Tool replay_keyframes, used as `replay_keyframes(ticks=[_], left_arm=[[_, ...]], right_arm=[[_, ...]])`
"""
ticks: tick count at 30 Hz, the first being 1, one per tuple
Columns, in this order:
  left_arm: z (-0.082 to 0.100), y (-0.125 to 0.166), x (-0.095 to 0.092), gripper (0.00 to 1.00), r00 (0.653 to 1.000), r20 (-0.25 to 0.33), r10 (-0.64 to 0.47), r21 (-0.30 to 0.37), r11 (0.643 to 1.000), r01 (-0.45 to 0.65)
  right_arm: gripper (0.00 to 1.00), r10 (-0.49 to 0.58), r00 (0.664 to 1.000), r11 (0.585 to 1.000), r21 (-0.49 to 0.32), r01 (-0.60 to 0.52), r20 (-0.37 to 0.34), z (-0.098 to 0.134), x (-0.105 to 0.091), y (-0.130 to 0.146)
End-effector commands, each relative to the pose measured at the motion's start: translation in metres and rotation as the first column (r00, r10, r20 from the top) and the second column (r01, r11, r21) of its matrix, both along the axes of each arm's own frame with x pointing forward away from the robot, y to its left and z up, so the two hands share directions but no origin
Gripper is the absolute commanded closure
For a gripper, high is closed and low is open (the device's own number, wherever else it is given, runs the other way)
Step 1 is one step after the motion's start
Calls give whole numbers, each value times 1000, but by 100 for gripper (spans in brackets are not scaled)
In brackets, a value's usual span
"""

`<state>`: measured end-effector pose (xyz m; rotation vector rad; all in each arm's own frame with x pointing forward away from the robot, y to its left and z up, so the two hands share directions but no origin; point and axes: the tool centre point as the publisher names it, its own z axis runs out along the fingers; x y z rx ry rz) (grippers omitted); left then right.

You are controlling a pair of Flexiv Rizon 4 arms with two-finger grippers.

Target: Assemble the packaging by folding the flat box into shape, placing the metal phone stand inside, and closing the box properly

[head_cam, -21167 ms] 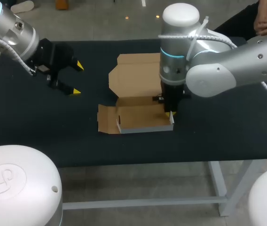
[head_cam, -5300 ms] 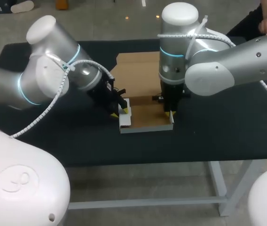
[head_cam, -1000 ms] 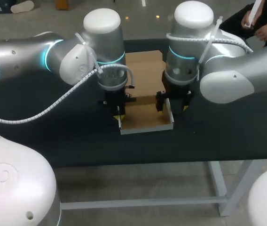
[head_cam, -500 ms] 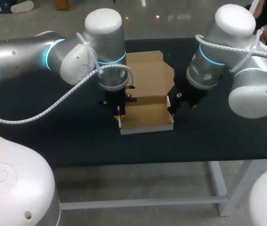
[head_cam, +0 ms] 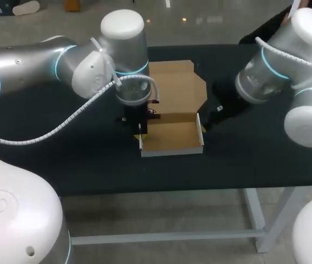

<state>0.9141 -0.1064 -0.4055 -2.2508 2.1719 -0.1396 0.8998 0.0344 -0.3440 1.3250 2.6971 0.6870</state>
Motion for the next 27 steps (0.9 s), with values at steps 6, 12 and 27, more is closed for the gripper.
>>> replay_keyframes(ticks=[6, 12, 27], left_arm=[[-4, -5, 2, 100, 1000, 2, 2, 21, 1000, -2], [-2, -3, 3, 100, 1000, 11, 1, 34, 999, -1], [4, 9, 3, 100, 999, 37, 16, 76, 997, -19]], right_arm=[[0, 200, 979, 976, 81, -203, 36, 24, -27, -36], [0, 360, 930, 933, -11, -361, 76, 27, -39, -37], [0, 552, 815, 824, 34, -566, 175, 22, -56, -54]])
